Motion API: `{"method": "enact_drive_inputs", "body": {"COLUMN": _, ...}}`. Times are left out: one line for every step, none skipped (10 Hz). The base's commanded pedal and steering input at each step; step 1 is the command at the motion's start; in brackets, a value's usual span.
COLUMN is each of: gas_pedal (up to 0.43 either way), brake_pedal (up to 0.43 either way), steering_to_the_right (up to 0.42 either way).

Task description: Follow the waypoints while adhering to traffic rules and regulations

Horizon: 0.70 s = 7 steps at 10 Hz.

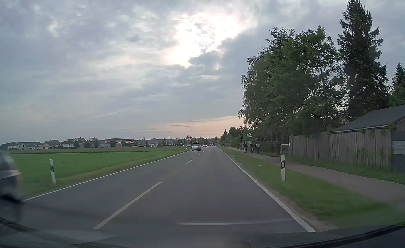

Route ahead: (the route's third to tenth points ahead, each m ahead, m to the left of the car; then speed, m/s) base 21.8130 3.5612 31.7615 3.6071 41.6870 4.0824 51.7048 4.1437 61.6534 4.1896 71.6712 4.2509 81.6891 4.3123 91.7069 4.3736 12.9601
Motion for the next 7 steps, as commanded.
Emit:
{"method": "enact_drive_inputs", "body": {"gas_pedal": 0.138, "brake_pedal": 0.0, "steering_to_the_right": 0.001}}
{"method": "enact_drive_inputs", "body": {"gas_pedal": 0.138, "brake_pedal": 0.0, "steering_to_the_right": 0.0}}
{"method": "enact_drive_inputs", "body": {"gas_pedal": 0.138, "brake_pedal": 0.0, "steering_to_the_right": -0.001}}
{"method": "enact_drive_inputs", "body": {"gas_pedal": 0.138, "brake_pedal": 0.0, "steering_to_the_right": -0.004}}
{"method": "enact_drive_inputs", "body": {"gas_pedal": 0.138, "brake_pedal": 0.0, "steering_to_the_right": -0.004}}
{"method": "enact_drive_inputs", "body": {"gas_pedal": 0.138, "brake_pedal": 0.0, "steering_to_the_right": -0.004}}
{"method": "enact_drive_inputs", "body": {"gas_pedal": 0.138, "brake_pedal": 0.0, "steering_to_the_right": -0.004}}
